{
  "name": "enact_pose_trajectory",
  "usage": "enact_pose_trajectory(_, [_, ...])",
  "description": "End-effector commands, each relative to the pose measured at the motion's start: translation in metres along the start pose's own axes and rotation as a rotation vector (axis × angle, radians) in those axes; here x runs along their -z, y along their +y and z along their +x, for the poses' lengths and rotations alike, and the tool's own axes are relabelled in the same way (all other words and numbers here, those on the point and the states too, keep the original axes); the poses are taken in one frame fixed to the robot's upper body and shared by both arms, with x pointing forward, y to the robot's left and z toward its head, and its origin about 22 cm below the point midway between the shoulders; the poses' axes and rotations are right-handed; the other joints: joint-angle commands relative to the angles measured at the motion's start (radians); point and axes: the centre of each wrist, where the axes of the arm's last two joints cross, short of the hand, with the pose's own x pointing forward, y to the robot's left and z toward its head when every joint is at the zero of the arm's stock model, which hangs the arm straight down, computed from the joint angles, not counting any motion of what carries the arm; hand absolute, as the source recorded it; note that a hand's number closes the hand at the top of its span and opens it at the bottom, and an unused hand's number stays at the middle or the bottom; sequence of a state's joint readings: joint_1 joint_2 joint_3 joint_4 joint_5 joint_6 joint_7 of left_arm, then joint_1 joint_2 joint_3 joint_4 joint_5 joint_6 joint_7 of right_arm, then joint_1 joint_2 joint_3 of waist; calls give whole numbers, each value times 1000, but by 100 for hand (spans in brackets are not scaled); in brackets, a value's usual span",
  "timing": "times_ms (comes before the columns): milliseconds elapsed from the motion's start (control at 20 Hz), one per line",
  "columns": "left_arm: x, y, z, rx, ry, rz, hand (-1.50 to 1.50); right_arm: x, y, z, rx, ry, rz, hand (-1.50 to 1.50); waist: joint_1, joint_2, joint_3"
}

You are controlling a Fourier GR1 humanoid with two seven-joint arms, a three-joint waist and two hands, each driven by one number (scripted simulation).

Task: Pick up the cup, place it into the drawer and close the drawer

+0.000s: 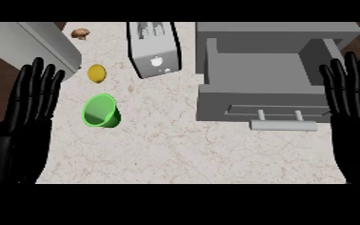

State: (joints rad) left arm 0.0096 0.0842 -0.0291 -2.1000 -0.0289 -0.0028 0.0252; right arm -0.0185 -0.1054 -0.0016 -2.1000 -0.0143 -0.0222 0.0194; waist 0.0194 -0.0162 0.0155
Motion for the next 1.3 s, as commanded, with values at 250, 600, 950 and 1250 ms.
enact_pose_trajectory(250, [23,64,-6,-76,-82,-125,-150,4,3,-5,-5,-38,39,-150,-21,18,-16])
enact_pose_trajectory(600, [23,85,-59,-296,190,35,-150,29,-1,-9,36,111,175,-150,-20,18,-16])
enact_pose_trajectory(950, [20,91,-109,-218,273,51,-150,29,-7,-26,35,91,173,-150,-23,18,-16])
enact_pose_trajectory(1250, [-9,104,-144,-182,356,70,-150,35,-13,-34,21,87,171,-150,-21,17,-16])
